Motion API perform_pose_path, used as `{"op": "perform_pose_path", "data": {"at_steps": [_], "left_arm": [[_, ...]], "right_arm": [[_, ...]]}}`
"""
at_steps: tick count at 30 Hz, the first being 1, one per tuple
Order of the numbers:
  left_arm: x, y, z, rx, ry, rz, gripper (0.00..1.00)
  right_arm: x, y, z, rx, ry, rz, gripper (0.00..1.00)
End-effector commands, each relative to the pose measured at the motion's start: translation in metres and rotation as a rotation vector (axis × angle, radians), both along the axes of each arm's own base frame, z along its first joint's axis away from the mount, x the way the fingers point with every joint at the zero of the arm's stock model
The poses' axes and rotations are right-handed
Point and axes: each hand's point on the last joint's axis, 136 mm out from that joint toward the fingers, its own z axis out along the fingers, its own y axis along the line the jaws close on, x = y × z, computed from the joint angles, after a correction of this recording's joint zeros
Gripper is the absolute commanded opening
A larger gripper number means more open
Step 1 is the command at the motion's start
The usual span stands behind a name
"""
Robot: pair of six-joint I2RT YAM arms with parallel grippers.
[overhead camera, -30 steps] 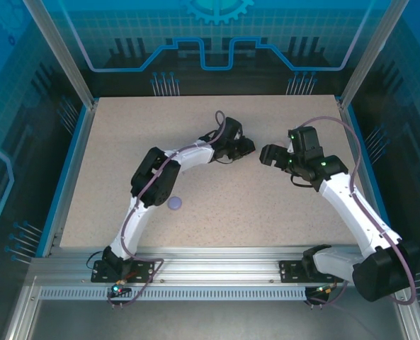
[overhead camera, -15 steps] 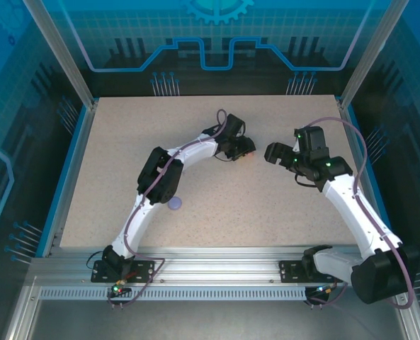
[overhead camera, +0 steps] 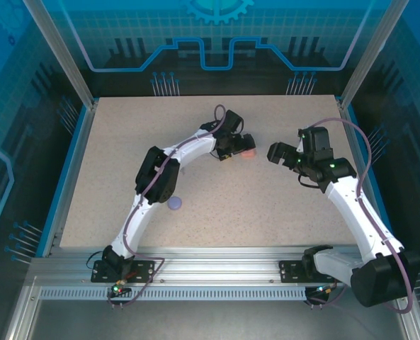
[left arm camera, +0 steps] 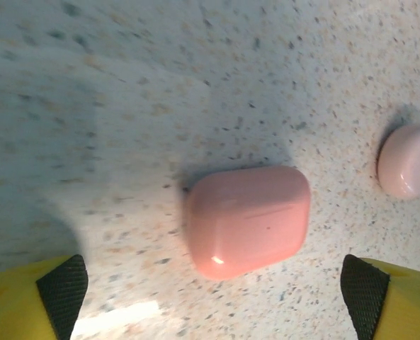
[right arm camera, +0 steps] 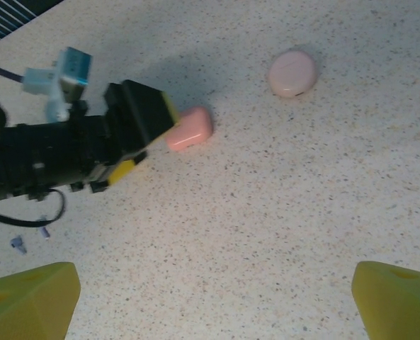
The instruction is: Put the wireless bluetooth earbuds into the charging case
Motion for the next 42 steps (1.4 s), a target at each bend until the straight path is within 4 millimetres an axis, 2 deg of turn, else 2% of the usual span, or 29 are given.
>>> {"op": "perform_pose_path", "data": {"at_steps": [1, 4, 6, 10, 14, 17, 20, 26, 27, 30, 37, 38, 42], "left_arm": [[0.002, 0.029, 0.055, 0.066, -0.083, 0.000, 0.98], [-0.001, 0.041, 0.083, 0.092, -0.140, -0.009, 0.99], [-0.003, 0.051, 0.102, 0.099, -0.178, -0.006, 0.99], [-0.014, 0.075, 0.136, 0.118, -0.257, 0.014, 0.99], [-0.027, 0.116, 0.158, 0.173, -0.322, 0.081, 0.99], [-0.037, 0.153, 0.166, 0.192, -0.350, 0.161, 0.99], [-0.047, 0.195, 0.164, 0.194, -0.343, 0.270, 0.99], [-0.061, 0.264, 0.168, 0.091, -0.405, 0.465, 0.99], [-0.063, 0.271, 0.165, 0.086, -0.424, 0.482, 0.99], [-0.066, 0.293, 0.175, 0.058, -0.498, 0.531, 0.99], [-0.065, 0.341, 0.175, 0.108, -0.450, 0.660, 0.99], [-0.065, 0.347, 0.175, 0.114, -0.442, 0.683, 0.99], [-0.062, 0.364, 0.175, 0.091, -0.414, 0.744, 0.99]], "right_arm": [[-0.006, -0.017, 0.005, -0.057, 0.002, -0.051, 1.00], [-0.009, -0.020, 0.002, -0.070, 0.018, -0.060, 1.00], [-0.009, -0.014, -0.001, -0.062, 0.028, -0.037, 1.00], [-0.011, 0.013, -0.007, -0.041, 0.052, 0.056, 1.00], [-0.013, 0.046, -0.014, -0.002, 0.079, 0.134, 1.00], [-0.014, 0.071, -0.019, -0.010, 0.093, 0.166, 1.00], [-0.016, 0.095, -0.025, -0.029, 0.125, 0.177, 1.00], [-0.024, 0.153, -0.045, -0.055, 0.238, 0.162, 0.99], [-0.025, 0.162, -0.049, -0.055, 0.254, 0.153, 0.99], [-0.032, 0.192, -0.063, -0.049, 0.322, 0.116, 0.99], [-0.055, 0.260, -0.105, -0.032, 0.513, -0.006, 0.99], [-0.058, 0.269, -0.106, -0.033, 0.533, -0.027, 0.99], [-0.067, 0.300, -0.124, -0.083, 0.594, -0.054, 0.99]]}}
